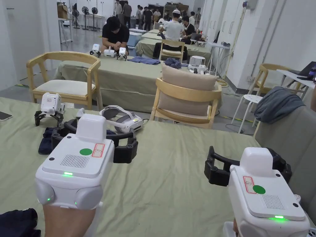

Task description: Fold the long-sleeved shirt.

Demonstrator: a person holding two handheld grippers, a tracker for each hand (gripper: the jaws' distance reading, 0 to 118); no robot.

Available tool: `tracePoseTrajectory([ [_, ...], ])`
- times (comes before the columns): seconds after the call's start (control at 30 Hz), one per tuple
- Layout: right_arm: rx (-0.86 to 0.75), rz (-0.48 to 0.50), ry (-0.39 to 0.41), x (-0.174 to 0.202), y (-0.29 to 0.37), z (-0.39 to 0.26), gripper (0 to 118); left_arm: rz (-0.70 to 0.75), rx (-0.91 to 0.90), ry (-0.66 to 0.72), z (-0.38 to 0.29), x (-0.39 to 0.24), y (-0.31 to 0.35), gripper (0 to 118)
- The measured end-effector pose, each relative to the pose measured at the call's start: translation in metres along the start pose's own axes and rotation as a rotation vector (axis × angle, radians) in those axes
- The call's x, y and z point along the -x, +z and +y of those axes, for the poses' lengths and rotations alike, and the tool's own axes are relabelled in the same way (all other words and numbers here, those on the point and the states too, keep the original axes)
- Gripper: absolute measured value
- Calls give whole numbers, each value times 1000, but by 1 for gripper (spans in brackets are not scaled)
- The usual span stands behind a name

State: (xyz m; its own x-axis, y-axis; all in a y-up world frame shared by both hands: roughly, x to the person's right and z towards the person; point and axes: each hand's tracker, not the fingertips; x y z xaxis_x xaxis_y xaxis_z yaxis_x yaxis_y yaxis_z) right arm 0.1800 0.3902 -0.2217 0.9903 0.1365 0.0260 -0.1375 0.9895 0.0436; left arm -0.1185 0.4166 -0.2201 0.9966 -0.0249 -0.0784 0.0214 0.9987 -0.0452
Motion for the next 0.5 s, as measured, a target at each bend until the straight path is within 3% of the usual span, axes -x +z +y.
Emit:
tracePoseTrajectory([
  [0.5,9,-4,0,0,2,-1,118,-1,-19,10,5,-2,0,111],
])
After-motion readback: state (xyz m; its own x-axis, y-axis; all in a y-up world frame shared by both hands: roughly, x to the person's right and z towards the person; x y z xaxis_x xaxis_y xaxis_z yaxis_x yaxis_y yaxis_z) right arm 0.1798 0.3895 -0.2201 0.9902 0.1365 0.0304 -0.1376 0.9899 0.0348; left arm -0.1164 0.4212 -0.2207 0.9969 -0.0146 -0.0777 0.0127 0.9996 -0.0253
